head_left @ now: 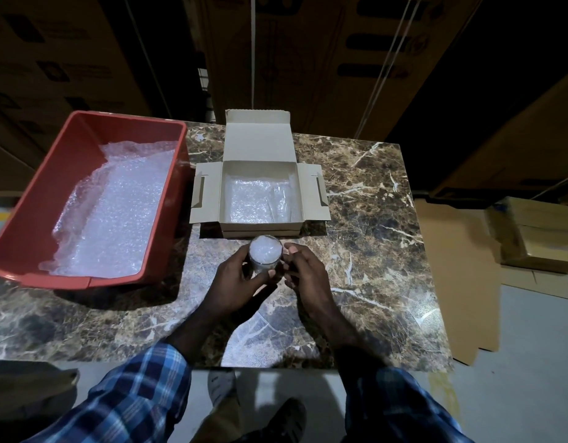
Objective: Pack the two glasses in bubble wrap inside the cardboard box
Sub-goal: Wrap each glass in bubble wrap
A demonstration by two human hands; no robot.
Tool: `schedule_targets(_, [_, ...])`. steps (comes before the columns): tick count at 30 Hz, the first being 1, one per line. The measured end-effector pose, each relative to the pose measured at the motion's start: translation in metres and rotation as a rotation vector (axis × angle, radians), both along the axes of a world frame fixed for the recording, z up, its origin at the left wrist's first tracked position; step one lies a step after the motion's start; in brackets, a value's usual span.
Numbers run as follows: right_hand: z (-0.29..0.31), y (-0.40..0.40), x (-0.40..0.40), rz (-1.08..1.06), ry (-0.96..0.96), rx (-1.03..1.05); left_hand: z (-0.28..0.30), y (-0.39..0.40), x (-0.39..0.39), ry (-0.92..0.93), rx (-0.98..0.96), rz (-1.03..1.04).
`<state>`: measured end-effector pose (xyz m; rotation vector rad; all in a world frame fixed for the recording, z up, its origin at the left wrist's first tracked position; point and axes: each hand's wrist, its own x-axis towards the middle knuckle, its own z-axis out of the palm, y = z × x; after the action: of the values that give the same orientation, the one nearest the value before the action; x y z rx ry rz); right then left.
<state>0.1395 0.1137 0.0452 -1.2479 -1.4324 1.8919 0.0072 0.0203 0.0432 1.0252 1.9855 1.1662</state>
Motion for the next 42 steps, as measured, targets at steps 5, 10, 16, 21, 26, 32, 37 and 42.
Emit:
schedule_targets(5, [0.015, 0.008, -0.009, -0.056, 0.012, 0.034, 0.025, 0.012, -0.014, 0.104, 0.029, 0.120])
schedule_targets(10, [0.029, 0.023, -0.031, -0.100, -0.008, 0.107, 0.047, 0.046, -0.045, 0.148, 0.032, 0.212])
schedule_targets(16, [0.024, 0.023, -0.044, -0.191, -0.042, 0.071, 0.059, 0.092, -0.092, 0.242, -0.112, 0.182])
schedule_targets(21, [0.009, 0.012, -0.046, -0.245, -0.076, 0.026, 0.046, 0.119, -0.114, 0.199, -0.421, 0.106])
schedule_targets(26, [-0.003, 0.008, -0.038, -0.244, -0.133, 0.013, 0.045, 0.136, -0.115, 0.241, -0.552, 0.033])
schedule_targets(32, [-0.015, 0.010, -0.032, -0.181, -0.167, -0.015, 0.048, 0.148, -0.116, 0.319, -0.641, -0.047])
schedule_targets(37, [-0.018, 0.016, -0.030, -0.130, -0.210, -0.009, 0.042, 0.155, -0.118, 0.351, -0.695, -0.078])
schedule_targets(42, [-0.023, 0.024, -0.028, -0.113, -0.210, -0.015, 0.036, 0.155, -0.111, 0.378, -0.713, -0.069])
